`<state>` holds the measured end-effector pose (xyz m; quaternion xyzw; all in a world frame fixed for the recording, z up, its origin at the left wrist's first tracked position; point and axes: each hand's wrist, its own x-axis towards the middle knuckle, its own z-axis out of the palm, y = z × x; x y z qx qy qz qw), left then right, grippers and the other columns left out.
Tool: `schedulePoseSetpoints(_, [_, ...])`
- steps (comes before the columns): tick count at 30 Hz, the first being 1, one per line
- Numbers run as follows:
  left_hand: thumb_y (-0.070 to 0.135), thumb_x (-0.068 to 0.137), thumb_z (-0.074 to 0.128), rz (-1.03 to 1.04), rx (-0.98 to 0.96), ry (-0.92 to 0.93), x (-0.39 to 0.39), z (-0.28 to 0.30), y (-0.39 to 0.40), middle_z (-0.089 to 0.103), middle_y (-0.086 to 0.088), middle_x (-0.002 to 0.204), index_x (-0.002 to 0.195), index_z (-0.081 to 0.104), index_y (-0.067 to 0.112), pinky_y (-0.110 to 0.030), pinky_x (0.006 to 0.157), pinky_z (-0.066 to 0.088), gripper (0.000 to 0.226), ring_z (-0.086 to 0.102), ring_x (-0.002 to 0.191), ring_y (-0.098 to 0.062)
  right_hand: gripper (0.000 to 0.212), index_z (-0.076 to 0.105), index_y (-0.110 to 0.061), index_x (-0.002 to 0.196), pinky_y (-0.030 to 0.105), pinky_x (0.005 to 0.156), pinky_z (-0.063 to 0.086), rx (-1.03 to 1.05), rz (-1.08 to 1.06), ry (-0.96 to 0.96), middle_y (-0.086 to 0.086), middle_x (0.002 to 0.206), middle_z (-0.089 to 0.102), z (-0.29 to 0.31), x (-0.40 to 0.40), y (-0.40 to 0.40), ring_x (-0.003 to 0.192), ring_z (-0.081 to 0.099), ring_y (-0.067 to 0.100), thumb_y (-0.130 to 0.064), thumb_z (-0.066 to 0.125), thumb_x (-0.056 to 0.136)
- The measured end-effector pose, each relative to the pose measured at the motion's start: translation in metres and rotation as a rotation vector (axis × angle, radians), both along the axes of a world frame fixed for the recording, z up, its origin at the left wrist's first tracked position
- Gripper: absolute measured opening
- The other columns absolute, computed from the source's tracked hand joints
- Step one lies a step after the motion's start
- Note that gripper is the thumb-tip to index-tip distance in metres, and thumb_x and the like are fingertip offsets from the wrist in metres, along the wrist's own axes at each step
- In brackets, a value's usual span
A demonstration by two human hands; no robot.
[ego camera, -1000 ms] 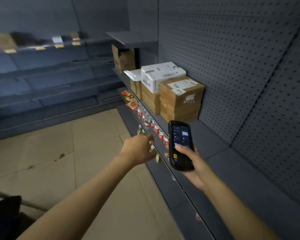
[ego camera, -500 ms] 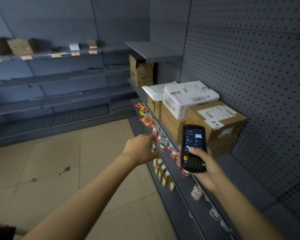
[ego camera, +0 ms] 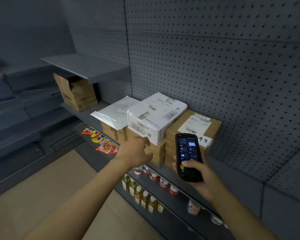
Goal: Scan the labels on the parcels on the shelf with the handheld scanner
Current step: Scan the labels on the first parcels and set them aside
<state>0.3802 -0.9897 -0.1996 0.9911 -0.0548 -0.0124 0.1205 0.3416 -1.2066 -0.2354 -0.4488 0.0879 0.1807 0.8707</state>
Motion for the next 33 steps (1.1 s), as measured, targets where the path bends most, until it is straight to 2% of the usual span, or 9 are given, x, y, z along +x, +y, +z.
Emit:
schedulePoseSetpoints(4, [0.044, 0.084, 0.059, -0.141, -0.031, 0.019, 0.052, -0.005, -0.022, 0.064, 0.004, 0.11, 0.112, 0.061, 0.023, -0.033, 0.078, 0.053, 0.035, 0.062, 0.103, -0.02, 0.069, 0.047, -0.008, 0.132, 0.034, 0.058, 0.058, -0.043, -0.116, 0.045, 0.029, 0.117, 0.062, 0.003, 0.02, -0.005, 0.08, 0.072, 0.035, 0.011, 0.063, 0.068])
schedulePoseSetpoints(8, [0.037, 0.084, 0.058, -0.234, -0.021, 0.036, 0.099, -0.011, -0.046, 0.063, 0.0, 0.104, 0.109, 0.06, 0.02, -0.03, 0.072, 0.048, 0.03, 0.062, 0.098, -0.021, 0.072, 0.047, -0.012, 0.131, 0.036, 0.059, 0.058, -0.01, -0.182, 0.07, 0.029, 0.117, 0.061, 0.007, 0.042, -0.013, 0.082, 0.071, 0.039, 0.012, 0.064, 0.065])
schedulePoseSetpoints(12, [0.028, 0.089, 0.054, -0.275, -0.044, 0.079, 0.136, -0.015, -0.058, 0.064, -0.004, 0.109, 0.113, 0.061, 0.015, -0.03, 0.075, 0.048, 0.028, 0.062, 0.099, -0.023, 0.064, 0.048, -0.007, 0.129, 0.037, 0.061, 0.06, 0.01, -0.219, 0.106, 0.032, 0.118, 0.061, 0.013, 0.058, -0.015, 0.084, 0.071, 0.039, 0.012, 0.064, 0.07])
schedulePoseSetpoints(16, [0.016, 0.095, 0.048, -0.287, -0.087, 0.073, 0.162, -0.018, -0.069, 0.068, -0.011, 0.107, 0.107, 0.062, 0.007, -0.032, 0.083, 0.052, 0.021, 0.064, 0.098, -0.025, 0.061, 0.054, 0.007, 0.123, 0.037, 0.074, 0.06, -0.043, -0.3, 0.102, 0.029, 0.114, 0.066, 0.014, 0.073, -0.017, 0.088, 0.071, 0.035, 0.006, 0.066, 0.063])
schedulePoseSetpoints(18, [0.014, 0.098, 0.045, -0.3, -0.088, 0.072, 0.169, -0.019, -0.075, 0.066, -0.013, 0.111, 0.11, 0.061, 0.004, -0.031, 0.087, 0.05, 0.023, 0.063, 0.102, -0.027, 0.06, 0.055, 0.008, 0.121, 0.032, 0.067, 0.06, -0.073, -0.397, 0.09, 0.03, 0.11, 0.067, 0.012, 0.081, -0.02, 0.086, 0.072, 0.032, 0.006, 0.067, 0.062])
schedulePoseSetpoints(23, [0.021, 0.098, 0.048, -0.336, -0.118, 0.11, 0.18, -0.031, -0.09, 0.064, -0.011, 0.115, 0.115, 0.057, 0.005, -0.023, 0.071, 0.041, 0.026, 0.063, 0.103, -0.023, 0.05, 0.054, 0.003, 0.124, 0.027, 0.059, 0.057, -0.221, -0.609, 0.045, 0.032, 0.114, 0.064, 0.007, 0.099, -0.021, 0.078, 0.073, 0.028, 0.012, 0.06, 0.075])
schedulePoseSetpoints(25, [0.02, 0.097, 0.05, -0.355, -0.121, 0.137, 0.181, -0.035, -0.093, 0.064, -0.01, 0.117, 0.121, 0.052, 0.005, -0.024, 0.07, 0.044, 0.029, 0.063, 0.105, -0.023, 0.047, 0.056, 0.003, 0.122, 0.025, 0.056, 0.055, -0.278, -0.676, 0.042, 0.031, 0.113, 0.065, 0.006, 0.102, -0.017, 0.073, 0.073, 0.025, 0.011, 0.061, 0.076])
schedulePoseSetpoints(29, [0.017, 0.092, 0.057, -0.414, -0.079, 0.172, 0.189, -0.038, -0.093, 0.063, -0.012, 0.121, 0.126, 0.049, 0.003, -0.031, 0.084, 0.055, 0.037, 0.063, 0.107, -0.025, 0.048, 0.054, 0.003, 0.122, 0.032, 0.065, 0.057, -0.275, -0.706, 0.084, 0.031, 0.105, 0.067, 0.001, 0.103, -0.01, 0.079, 0.071, 0.031, 0.009, 0.061, 0.075])
schedulePoseSetpoints(33, [0.019, 0.09, 0.06, -0.406, -0.204, 0.294, 0.196, -0.036, -0.091, 0.061, -0.012, 0.127, 0.131, 0.044, 0.002, -0.031, 0.082, 0.056, 0.047, 0.063, 0.109, -0.026, 0.053, 0.054, -0.001, 0.125, 0.033, 0.07, 0.058, -0.268, -0.723, 0.115, 0.03, 0.11, 0.067, -0.004, 0.094, -0.002, 0.09, 0.07, 0.033, 0.006, 0.065, 0.073])
